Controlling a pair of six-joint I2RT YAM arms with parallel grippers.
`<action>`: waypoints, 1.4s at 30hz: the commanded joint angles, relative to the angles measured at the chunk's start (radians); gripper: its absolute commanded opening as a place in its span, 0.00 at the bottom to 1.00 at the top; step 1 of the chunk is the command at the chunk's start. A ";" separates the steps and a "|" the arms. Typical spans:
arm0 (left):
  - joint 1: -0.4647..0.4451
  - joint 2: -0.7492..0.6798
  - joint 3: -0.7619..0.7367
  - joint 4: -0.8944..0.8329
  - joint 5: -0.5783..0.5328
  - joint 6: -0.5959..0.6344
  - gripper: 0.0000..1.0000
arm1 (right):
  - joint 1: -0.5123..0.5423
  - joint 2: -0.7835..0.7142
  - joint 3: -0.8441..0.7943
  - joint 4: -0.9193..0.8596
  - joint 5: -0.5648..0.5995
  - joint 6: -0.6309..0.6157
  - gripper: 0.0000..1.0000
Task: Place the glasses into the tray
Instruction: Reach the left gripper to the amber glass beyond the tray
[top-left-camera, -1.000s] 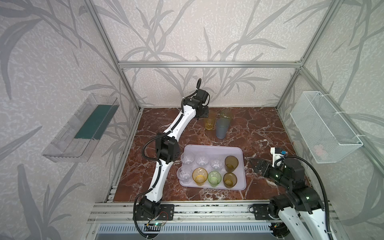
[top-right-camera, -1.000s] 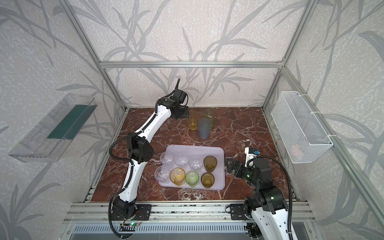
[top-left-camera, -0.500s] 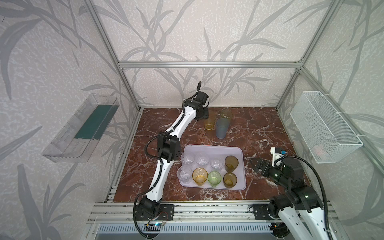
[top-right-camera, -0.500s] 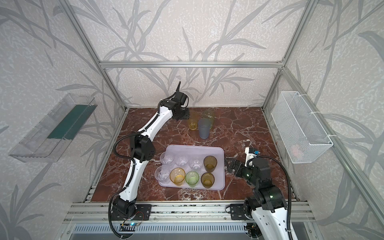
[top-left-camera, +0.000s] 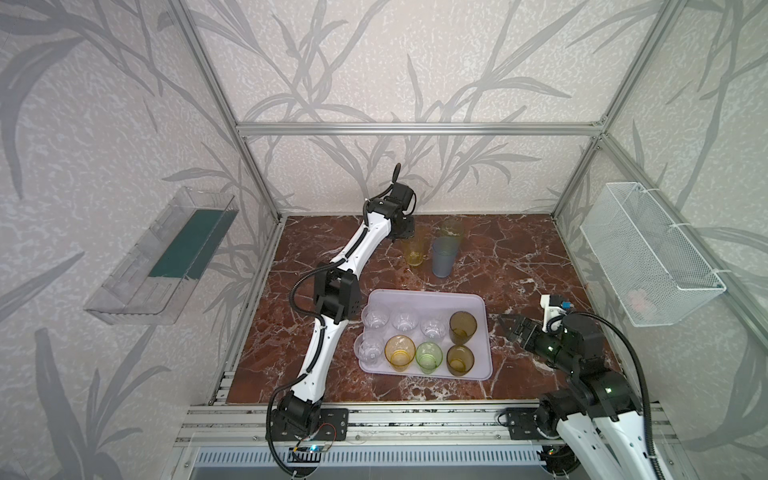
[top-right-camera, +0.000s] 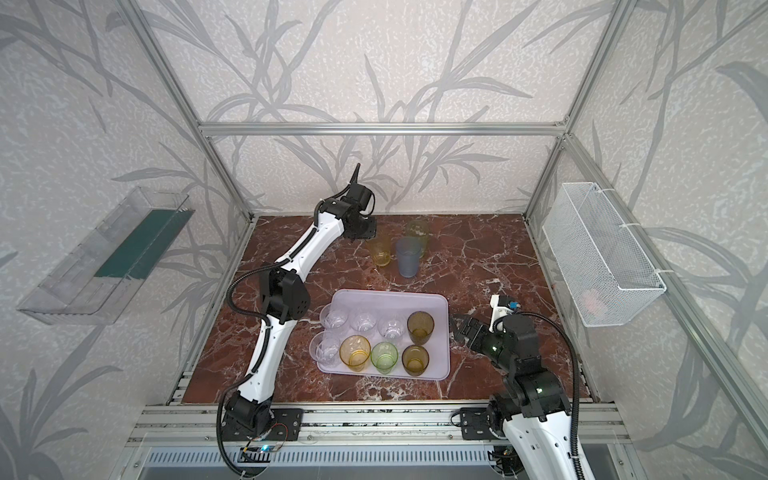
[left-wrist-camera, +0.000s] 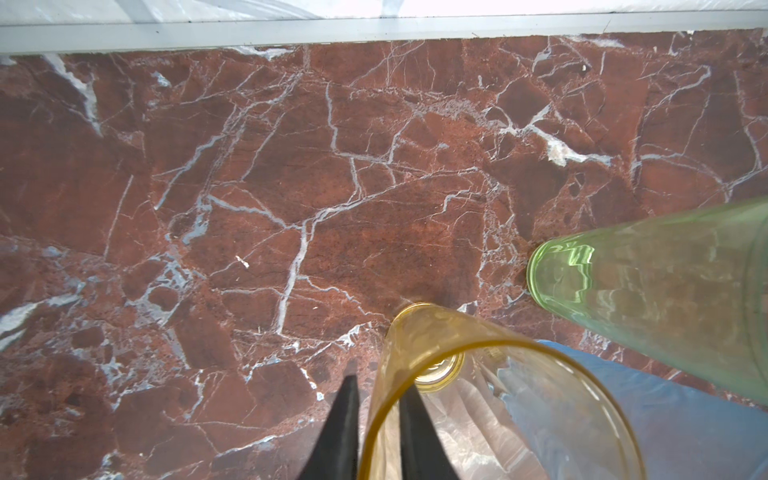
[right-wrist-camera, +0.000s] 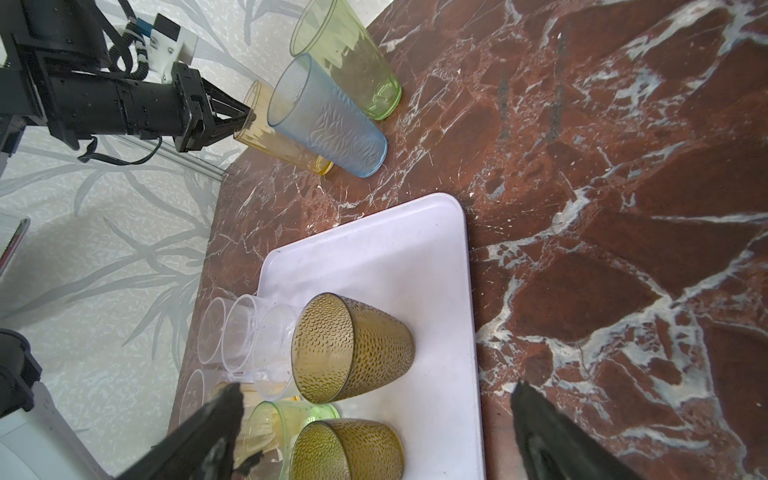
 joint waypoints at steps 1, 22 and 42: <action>0.004 0.017 0.025 -0.034 -0.011 0.018 0.11 | -0.005 0.007 -0.022 0.038 0.005 0.028 0.99; 0.006 -0.130 -0.033 -0.085 0.003 0.019 0.00 | -0.005 -0.057 -0.040 0.010 -0.043 0.055 0.99; 0.006 -0.794 -0.786 0.182 -0.098 0.002 0.00 | -0.005 -0.081 -0.028 -0.007 -0.155 0.099 0.99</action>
